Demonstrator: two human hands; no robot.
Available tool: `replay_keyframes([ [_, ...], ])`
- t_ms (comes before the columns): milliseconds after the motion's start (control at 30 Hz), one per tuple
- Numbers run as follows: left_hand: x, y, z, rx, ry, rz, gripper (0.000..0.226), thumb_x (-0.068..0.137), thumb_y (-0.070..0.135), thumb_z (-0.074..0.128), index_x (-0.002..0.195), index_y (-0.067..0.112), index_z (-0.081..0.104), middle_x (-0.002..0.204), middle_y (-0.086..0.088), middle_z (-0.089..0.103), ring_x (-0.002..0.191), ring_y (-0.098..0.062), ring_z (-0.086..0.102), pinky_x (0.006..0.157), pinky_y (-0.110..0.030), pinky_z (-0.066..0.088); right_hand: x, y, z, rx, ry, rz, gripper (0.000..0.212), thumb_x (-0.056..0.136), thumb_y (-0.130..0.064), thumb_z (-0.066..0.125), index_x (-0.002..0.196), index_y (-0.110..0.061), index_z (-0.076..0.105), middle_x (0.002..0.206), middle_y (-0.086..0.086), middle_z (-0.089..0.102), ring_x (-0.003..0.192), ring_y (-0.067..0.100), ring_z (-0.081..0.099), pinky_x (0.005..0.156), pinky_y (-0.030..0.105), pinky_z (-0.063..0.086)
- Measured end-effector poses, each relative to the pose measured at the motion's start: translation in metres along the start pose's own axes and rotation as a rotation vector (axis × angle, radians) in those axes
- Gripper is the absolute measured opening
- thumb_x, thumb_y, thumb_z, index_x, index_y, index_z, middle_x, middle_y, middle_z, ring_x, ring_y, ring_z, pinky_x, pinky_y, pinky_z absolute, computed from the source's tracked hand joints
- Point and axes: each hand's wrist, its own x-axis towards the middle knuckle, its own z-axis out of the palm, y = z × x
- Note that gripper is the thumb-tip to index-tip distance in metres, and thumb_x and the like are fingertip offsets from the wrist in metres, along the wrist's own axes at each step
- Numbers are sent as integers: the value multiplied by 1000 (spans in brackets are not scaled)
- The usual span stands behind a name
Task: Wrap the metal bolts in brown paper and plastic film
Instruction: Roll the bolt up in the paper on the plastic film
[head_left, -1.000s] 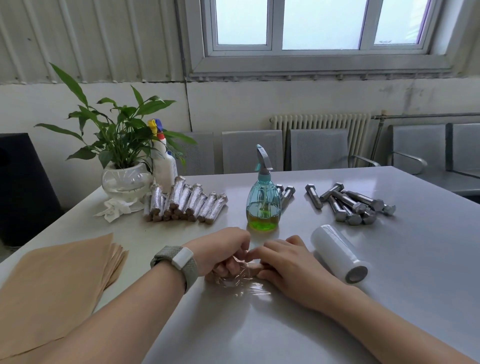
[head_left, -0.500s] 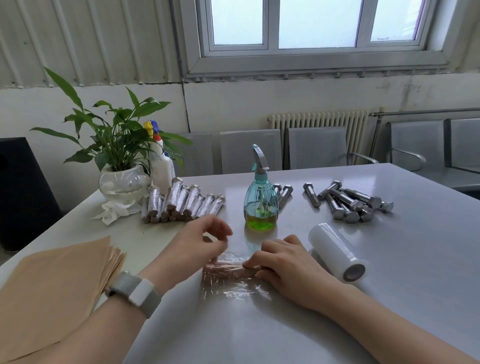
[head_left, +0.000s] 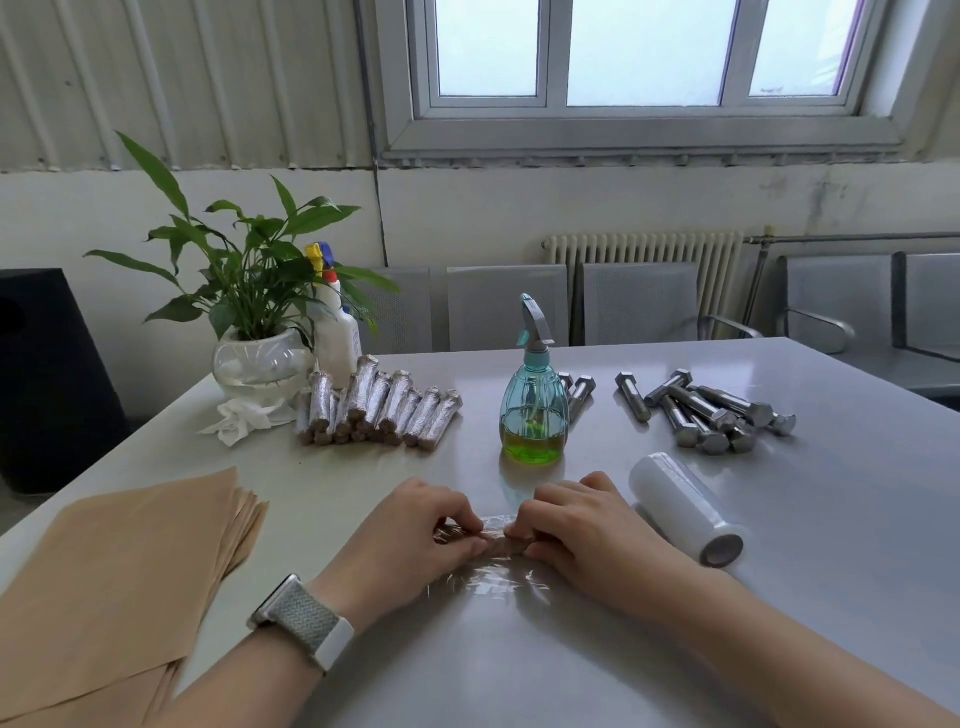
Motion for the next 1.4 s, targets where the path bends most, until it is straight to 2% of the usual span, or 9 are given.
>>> replay_keyframes([
  [167, -3, -1, 4, -15, 25, 25, 15, 83, 37, 74, 95, 29, 72, 81, 26, 55, 92, 1, 46, 82, -18, 40, 18, -1, -16, 21, -179, 87, 27, 93, -59, 50, 109, -37, 53, 103, -12, 64, 87, 12, 57, 75, 30, 37],
  [333, -5, -1, 7, 46, 46, 51, 17, 85, 38, 70, 99, 28, 68, 92, 16, 64, 94, -7, 45, 82, -20, 39, 28, -16, 1, -192, -79, 14, 42, 92, -66, 41, 118, -35, 55, 102, -5, 61, 90, 23, 62, 73, 32, 38],
  [500, -7, 0, 8, 97, 27, 38, 21, 84, 38, 71, 103, 28, 68, 100, 15, 64, 100, -8, 47, 87, -21, 39, 20, -17, 7, -166, 8, 33, 43, 90, -66, 46, 109, -35, 68, 91, -5, 62, 87, 22, 63, 71, 31, 29],
  [633, -9, -14, -11, -250, 72, -128, 19, 85, 30, 74, 104, 29, 70, 110, 12, 59, 94, 5, 59, 79, -7, 42, 17, -19, 12, -151, 21, 108, 40, 92, -64, 43, 117, -40, 63, 101, -11, 59, 102, 14, 57, 77, 31, 27],
  [733, -10, -32, -29, -294, 22, -254, 26, 83, 35, 74, 107, 25, 69, 111, 6, 59, 92, 8, 61, 77, -13, 50, 14, -21, 12, -144, 16, 141, 40, 93, -63, 40, 119, -41, 61, 102, -14, 58, 105, 10, 54, 82, 30, 28],
  [900, -5, -35, -35, -147, -203, -248, 42, 61, 60, 77, 90, 31, 74, 106, 9, 58, 80, -3, 58, 81, -20, 48, 15, -23, 13, -144, 41, 149, 40, 94, -61, 39, 117, -39, 63, 101, -12, 60, 103, 12, 55, 81, 31, 28],
  [1133, -6, -27, -20, 116, -198, -183, 29, 78, 57, 70, 91, 36, 54, 92, 16, 55, 80, 1, 53, 73, -20, 42, 14, -25, 20, -97, 72, 215, 37, 90, -62, 48, 110, -36, 65, 100, -11, 61, 102, 14, 55, 78, 31, 29],
  [1267, -2, -16, -25, -368, -131, -289, 43, 69, 45, 84, 93, 19, 61, 73, 5, 66, 60, -10, 59, 59, -27, 49, 11, -25, 15, 12, 104, 285, 32, 88, -60, 54, 105, -35, 65, 96, -13, 61, 98, 12, 53, 74, 32, 29],
  [1400, 10, 2, -19, -551, 25, -208, 51, 60, 69, 77, 86, 27, 66, 70, 3, 69, 61, -7, 58, 58, -22, 45, 6, -20, 9, 190, 137, 381, 23, 86, -52, 62, 99, -33, 67, 94, -15, 66, 89, 7, 56, 78, 31, 42],
])
